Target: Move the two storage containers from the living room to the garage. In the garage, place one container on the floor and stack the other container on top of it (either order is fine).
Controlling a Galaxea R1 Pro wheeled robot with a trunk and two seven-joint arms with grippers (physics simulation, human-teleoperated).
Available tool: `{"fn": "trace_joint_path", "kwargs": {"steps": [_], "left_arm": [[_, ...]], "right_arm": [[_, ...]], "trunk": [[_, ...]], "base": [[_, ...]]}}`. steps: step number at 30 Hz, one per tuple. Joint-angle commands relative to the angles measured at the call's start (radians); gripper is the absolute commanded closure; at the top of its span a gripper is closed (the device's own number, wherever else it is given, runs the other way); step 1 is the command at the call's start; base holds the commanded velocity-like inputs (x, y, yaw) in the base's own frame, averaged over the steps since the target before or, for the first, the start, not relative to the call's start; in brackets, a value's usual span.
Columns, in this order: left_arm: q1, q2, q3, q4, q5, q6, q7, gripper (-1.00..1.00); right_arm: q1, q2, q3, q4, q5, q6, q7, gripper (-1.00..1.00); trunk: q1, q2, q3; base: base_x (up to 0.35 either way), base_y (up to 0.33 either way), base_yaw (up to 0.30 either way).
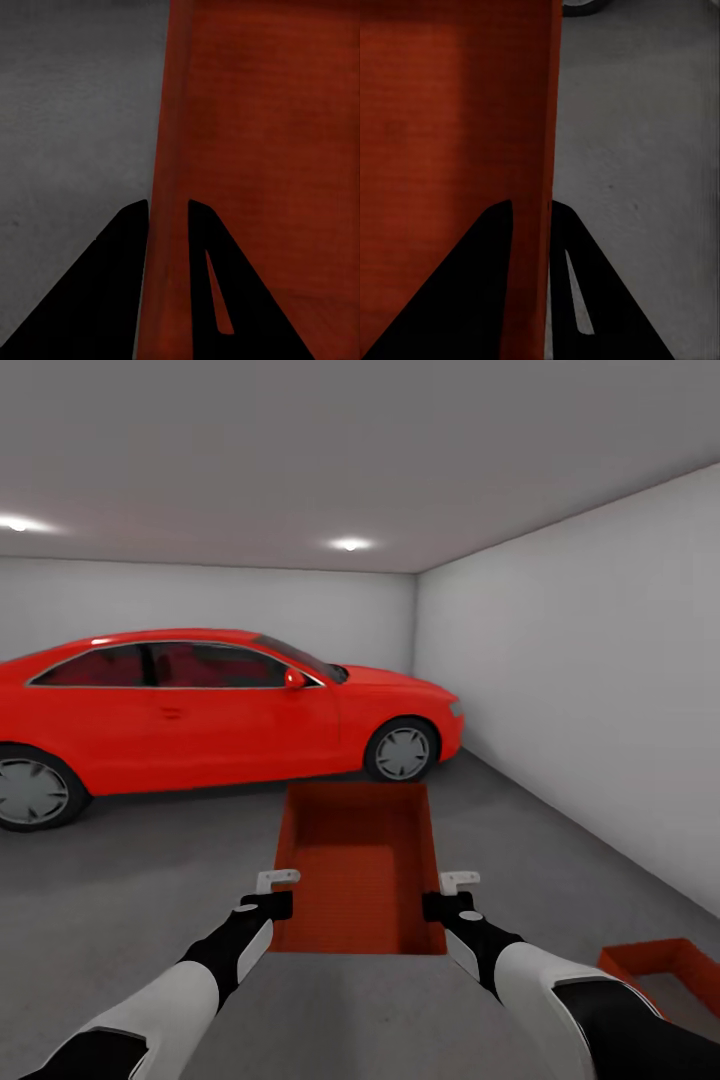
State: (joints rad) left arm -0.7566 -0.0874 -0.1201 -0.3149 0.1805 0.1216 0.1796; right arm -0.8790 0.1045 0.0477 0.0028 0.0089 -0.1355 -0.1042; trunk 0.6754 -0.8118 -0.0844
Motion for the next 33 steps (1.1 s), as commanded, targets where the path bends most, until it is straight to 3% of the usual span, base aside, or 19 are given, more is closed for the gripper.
{"fn": "trace_joint_path", "kwargs": {"steps": [1, 33], "left_arm": [[-0.001, 0.002, 0.022, -0.006, -0.013, -0.039, 0.072, 1.00], [-0.001, 0.002, 0.023, -0.004, -0.013, -0.039, 0.072, 1.00]], "right_arm": [[-0.001, -0.042, -0.026, 0.003, -0.014, -0.004, -0.038, 1.00], [0.000, -0.043, -0.026, 0.003, -0.014, -0.004, -0.039, 1.00]], "trunk": [[0.001, -0.001, -0.002], [0.001, -0.001, -0.002]], "base": [[0.322, 0.000, -0.288], [0.322, 0.000, -0.288]]}}
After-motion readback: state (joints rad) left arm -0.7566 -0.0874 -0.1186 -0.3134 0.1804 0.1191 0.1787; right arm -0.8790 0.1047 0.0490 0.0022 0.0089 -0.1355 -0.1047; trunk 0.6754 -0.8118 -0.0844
